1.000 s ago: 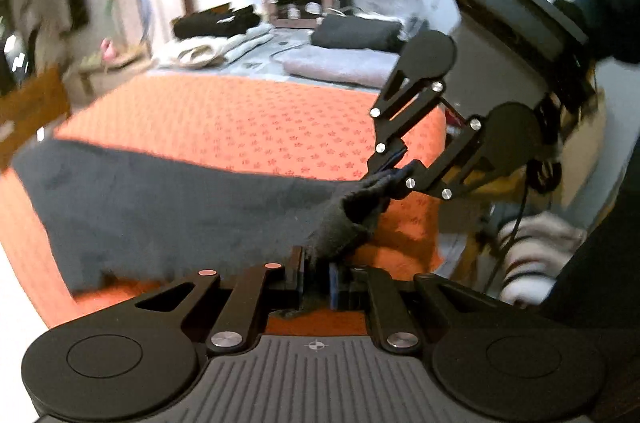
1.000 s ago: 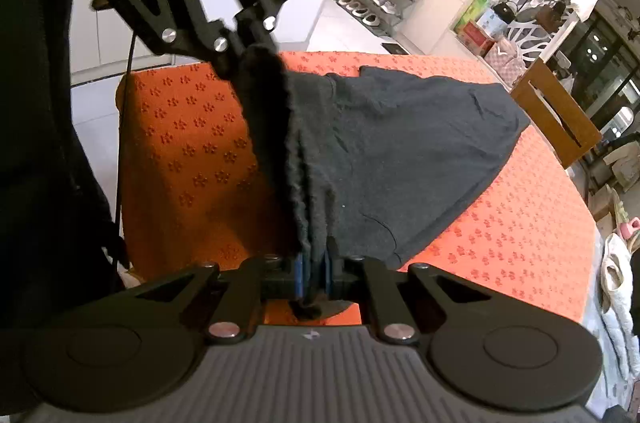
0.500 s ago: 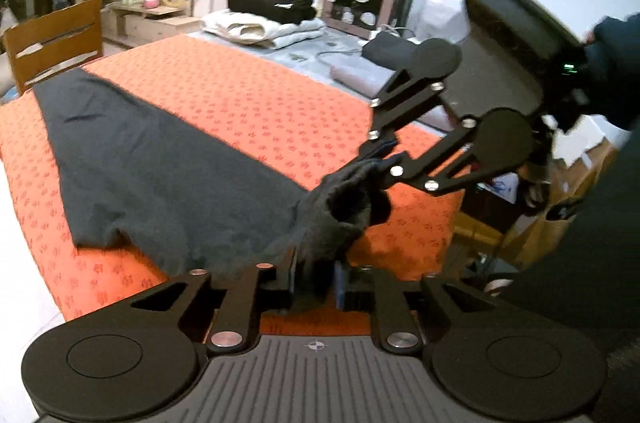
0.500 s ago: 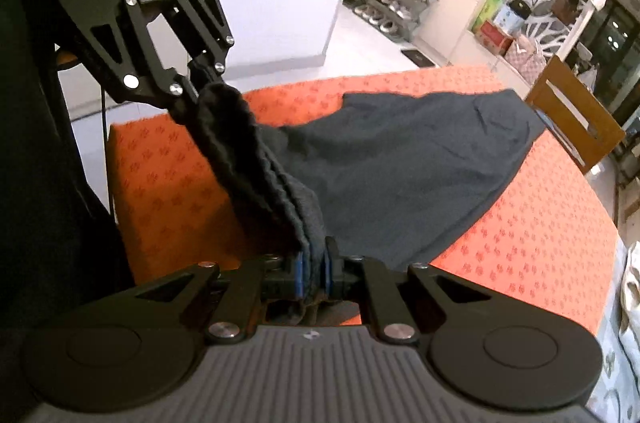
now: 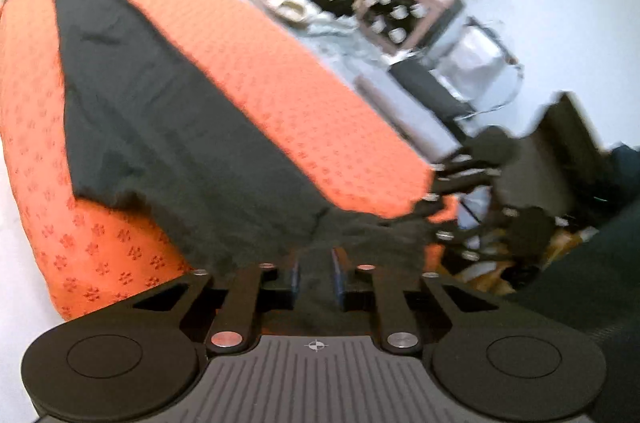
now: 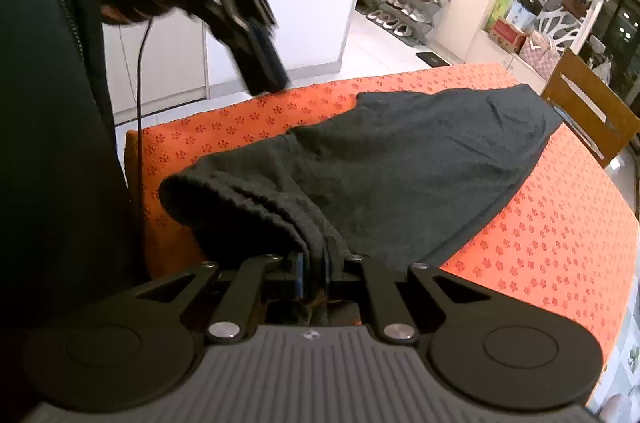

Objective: Fold clothes

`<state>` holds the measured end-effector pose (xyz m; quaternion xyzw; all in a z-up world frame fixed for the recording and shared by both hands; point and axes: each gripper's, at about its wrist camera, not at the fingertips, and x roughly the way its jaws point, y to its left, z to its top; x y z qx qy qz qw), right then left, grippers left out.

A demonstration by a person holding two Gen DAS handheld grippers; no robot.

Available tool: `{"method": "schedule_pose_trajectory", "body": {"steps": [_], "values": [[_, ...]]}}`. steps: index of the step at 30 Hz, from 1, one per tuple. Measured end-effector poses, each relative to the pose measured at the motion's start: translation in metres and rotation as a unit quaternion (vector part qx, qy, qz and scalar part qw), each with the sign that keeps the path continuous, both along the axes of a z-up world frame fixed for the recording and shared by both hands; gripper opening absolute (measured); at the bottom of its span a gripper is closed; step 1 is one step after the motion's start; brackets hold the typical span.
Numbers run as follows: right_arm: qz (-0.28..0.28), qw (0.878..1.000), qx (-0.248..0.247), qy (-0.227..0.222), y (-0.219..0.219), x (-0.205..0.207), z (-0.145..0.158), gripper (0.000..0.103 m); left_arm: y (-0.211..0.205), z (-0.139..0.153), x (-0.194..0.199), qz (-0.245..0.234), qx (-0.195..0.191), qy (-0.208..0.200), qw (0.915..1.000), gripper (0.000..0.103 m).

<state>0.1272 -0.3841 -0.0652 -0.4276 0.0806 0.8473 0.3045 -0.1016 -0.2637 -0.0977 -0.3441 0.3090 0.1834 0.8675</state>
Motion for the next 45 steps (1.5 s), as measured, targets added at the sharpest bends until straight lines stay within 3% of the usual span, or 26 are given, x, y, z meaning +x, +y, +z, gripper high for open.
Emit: {"method": "schedule_pose_trajectory", "body": {"steps": [6, 15, 18, 22, 28, 34, 40, 45], "values": [[-0.017, 1.0, 0.003, -0.003, 0.001, -0.003, 0.003, 0.011, 0.008, -0.045, 0.013, -0.005, -0.036, 0.055, 0.9978, 0.012], [-0.036, 0.999, -0.005, -0.011, 0.055, -0.006, 0.01, 0.011, 0.017, -0.048, -0.019, 0.081, -0.067, 0.026, 0.9941, 0.015], [-0.033, 0.999, -0.023, -0.018, 0.086, -0.007, 0.008, 0.011, 0.009, -0.037, -0.025, 0.096, -0.046, 0.019, 0.9941, 0.021], [-0.023, 0.998, -0.058, -0.027, 0.129, -0.009, -0.002, 0.012, -0.004, -0.016, -0.03, 0.105, 0.007, 0.028, 0.9941, 0.04], [-0.003, 0.993, -0.112, -0.036, 0.177, -0.01, -0.027, 0.019, -0.033, 0.0, -0.016, 0.063, 0.09, 0.071, 0.9914, 0.055], [-0.005, 0.99, -0.141, -0.018, 0.189, 0.002, -0.034, 0.029, -0.047, -0.01, 0.006, 0.05, 0.133, 0.1, 0.9847, 0.055], [-0.048, 0.99, -0.128, 0.044, 0.182, 0.031, 0.0, 0.034, -0.043, -0.012, 0.019, 0.092, 0.162, 0.099, 0.9774, 0.055], [-0.095, 0.983, -0.126, 0.096, 0.16, 0.064, 0.019, 0.037, -0.032, -0.011, 0.012, 0.161, 0.137, 0.085, 0.9738, 0.055]]}}
